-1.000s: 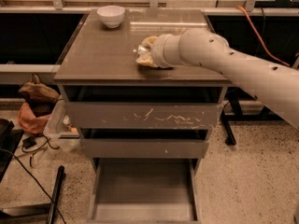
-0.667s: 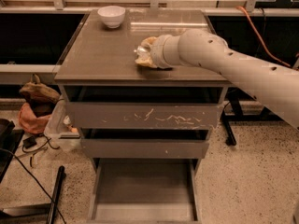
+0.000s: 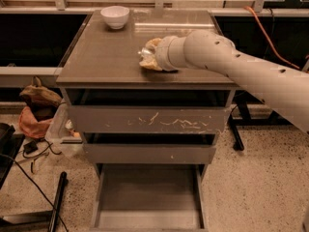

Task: Pick redbull can from bottom drawer and place on counter

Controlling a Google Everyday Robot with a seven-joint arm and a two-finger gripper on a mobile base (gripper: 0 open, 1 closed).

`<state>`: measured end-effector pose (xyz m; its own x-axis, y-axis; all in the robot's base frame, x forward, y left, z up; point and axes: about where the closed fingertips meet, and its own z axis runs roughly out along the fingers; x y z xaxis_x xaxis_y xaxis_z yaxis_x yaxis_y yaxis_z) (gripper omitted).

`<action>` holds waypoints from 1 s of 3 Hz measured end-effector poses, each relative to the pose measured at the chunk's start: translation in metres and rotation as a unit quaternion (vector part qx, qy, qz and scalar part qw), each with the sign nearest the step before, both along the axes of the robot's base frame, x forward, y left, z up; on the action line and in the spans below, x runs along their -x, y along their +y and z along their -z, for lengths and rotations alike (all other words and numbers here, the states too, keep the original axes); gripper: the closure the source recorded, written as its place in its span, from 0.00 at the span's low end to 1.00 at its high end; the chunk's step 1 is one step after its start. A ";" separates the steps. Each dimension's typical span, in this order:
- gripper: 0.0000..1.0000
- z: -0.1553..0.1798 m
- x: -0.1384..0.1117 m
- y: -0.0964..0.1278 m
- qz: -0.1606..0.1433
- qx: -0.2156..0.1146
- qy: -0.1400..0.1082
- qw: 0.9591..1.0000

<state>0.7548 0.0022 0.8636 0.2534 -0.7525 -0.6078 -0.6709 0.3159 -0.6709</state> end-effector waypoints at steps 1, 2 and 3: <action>0.12 0.000 0.000 0.000 0.000 0.000 0.000 1.000; 0.00 0.000 0.000 0.000 0.000 0.000 0.000 1.000; 0.00 0.000 0.000 0.000 0.000 0.000 0.000 1.000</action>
Offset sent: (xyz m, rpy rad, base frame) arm 0.0000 0.0000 0.0000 0.0000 0.0000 0.0000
